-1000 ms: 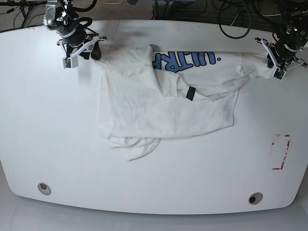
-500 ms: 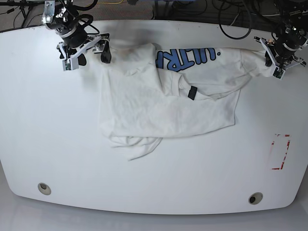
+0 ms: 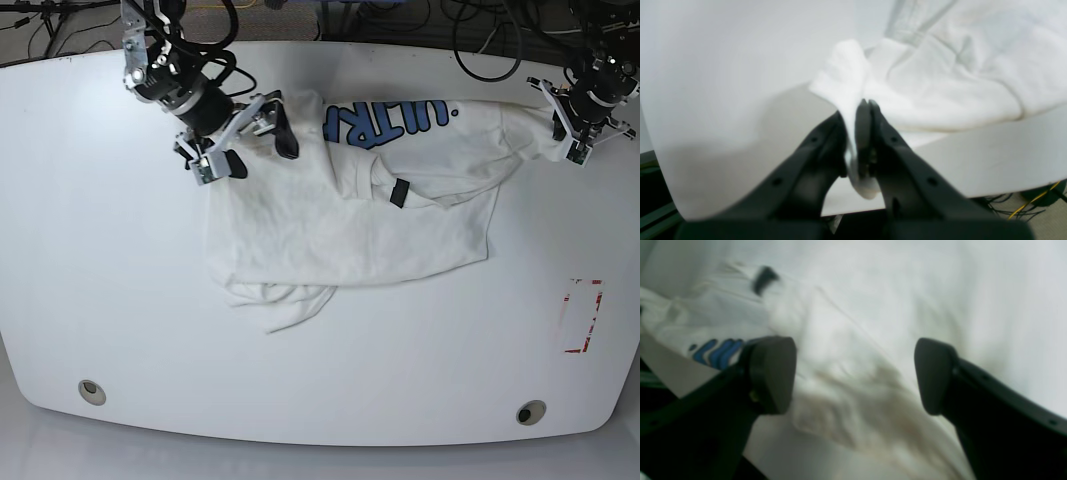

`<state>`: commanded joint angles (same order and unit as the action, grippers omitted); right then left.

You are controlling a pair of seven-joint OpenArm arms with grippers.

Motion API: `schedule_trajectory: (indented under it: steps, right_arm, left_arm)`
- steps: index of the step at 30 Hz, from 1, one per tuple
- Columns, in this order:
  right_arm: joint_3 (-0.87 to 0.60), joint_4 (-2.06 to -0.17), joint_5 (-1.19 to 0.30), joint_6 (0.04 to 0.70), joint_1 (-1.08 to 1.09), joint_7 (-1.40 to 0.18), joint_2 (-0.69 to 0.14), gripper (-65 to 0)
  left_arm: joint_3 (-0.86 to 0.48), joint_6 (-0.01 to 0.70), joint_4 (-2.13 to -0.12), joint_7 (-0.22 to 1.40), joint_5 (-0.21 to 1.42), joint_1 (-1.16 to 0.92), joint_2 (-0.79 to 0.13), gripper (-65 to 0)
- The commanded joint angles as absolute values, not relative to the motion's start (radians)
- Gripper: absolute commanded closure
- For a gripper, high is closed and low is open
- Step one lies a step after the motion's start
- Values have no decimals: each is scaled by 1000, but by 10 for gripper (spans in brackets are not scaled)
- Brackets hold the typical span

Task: Fold the T-shirt properly
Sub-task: 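Move the right gripper with its held edge toward the left gripper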

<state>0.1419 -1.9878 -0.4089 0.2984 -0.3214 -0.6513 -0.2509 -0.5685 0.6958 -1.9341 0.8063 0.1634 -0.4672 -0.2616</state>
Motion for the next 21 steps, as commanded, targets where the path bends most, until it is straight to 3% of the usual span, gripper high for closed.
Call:
schedule_trajectory:
  steps: [7,21]
  right_arm:
    - [309,-1885,-292,298,-196,-680,-213,-533]
    - [323,-1713,-282,306,-85,-688,-170,-533]
  left_arm:
    - [-570,696,-1934,806,163,-467,-262,0]
    - [-567,696,-1934,806,163,-466,-262,0]
